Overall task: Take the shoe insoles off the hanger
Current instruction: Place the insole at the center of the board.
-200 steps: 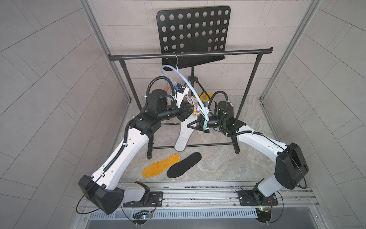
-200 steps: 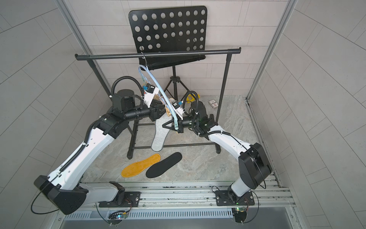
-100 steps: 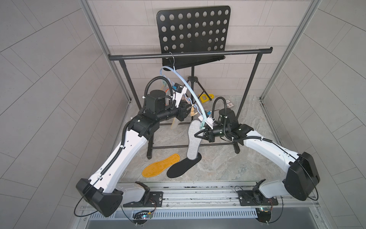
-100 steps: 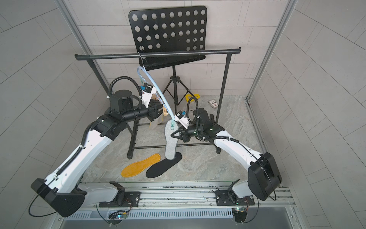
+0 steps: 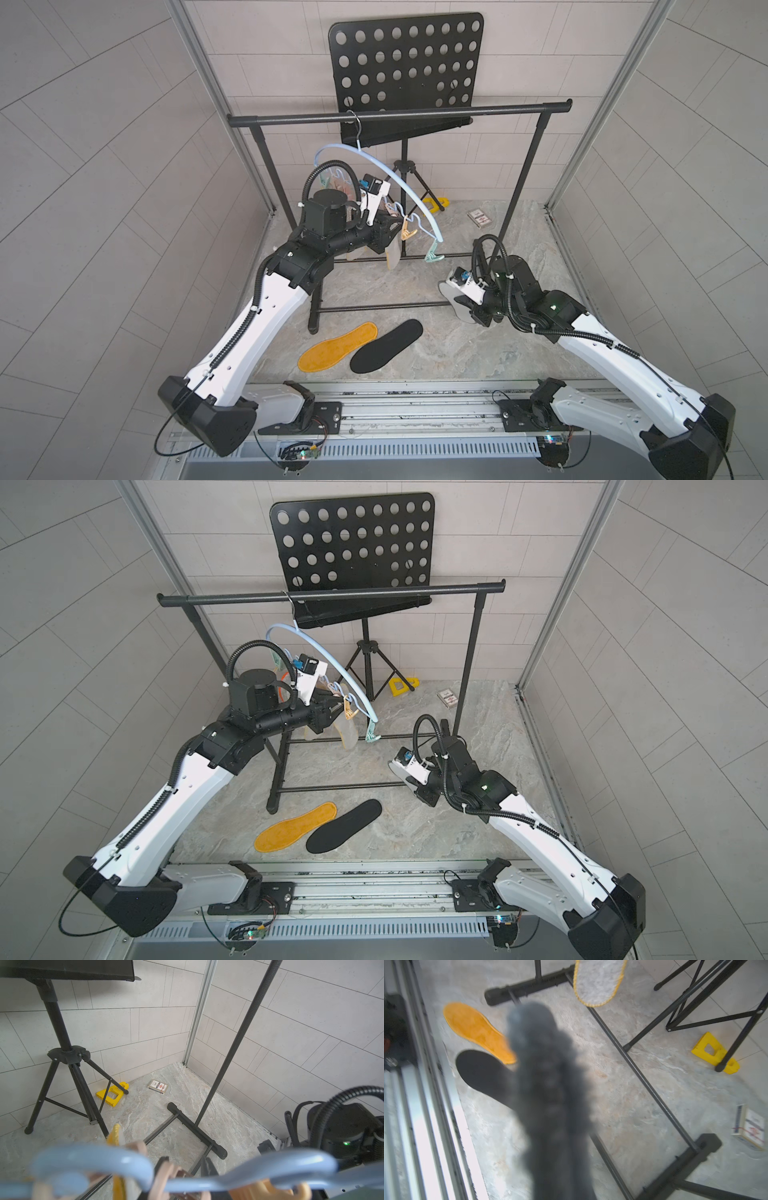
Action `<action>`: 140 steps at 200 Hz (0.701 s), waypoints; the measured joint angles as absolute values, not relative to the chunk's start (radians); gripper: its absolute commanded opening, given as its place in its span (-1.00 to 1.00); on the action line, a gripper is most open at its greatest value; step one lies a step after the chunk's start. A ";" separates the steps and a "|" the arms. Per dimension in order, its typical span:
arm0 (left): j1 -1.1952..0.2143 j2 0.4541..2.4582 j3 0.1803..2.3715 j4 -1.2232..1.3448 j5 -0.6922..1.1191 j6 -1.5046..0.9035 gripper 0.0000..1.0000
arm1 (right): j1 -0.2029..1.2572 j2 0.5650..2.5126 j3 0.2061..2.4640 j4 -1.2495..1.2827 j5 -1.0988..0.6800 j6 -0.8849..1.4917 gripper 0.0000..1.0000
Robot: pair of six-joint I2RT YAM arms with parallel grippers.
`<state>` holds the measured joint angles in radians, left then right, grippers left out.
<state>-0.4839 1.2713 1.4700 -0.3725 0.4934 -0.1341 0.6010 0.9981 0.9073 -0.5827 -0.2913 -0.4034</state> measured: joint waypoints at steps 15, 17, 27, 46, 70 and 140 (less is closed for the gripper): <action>-0.484 1.271 1.470 -0.373 0.486 -0.134 -0.47 | 0.649 1.004 0.880 -0.591 -0.215 -0.488 -0.83; -0.484 1.271 1.470 -0.373 0.485 -0.134 -0.48 | 0.657 1.006 0.875 -0.593 -0.203 -0.500 -0.83; -0.484 1.271 1.470 -0.374 0.482 -0.133 -0.48 | 0.693 1.023 0.859 -0.596 -0.159 -0.545 -0.83; -0.484 1.271 1.470 -0.377 0.473 -0.130 -0.48 | 0.792 1.080 0.841 -0.596 -0.074 -0.622 -0.82; -0.484 1.271 1.470 -0.380 0.467 -0.130 -0.48 | 0.901 1.185 0.832 -0.582 0.013 -0.684 -0.81; -0.484 1.271 1.470 -0.402 0.445 -0.111 -0.47 | 1.050 1.354 0.797 -0.550 0.109 -0.760 -0.50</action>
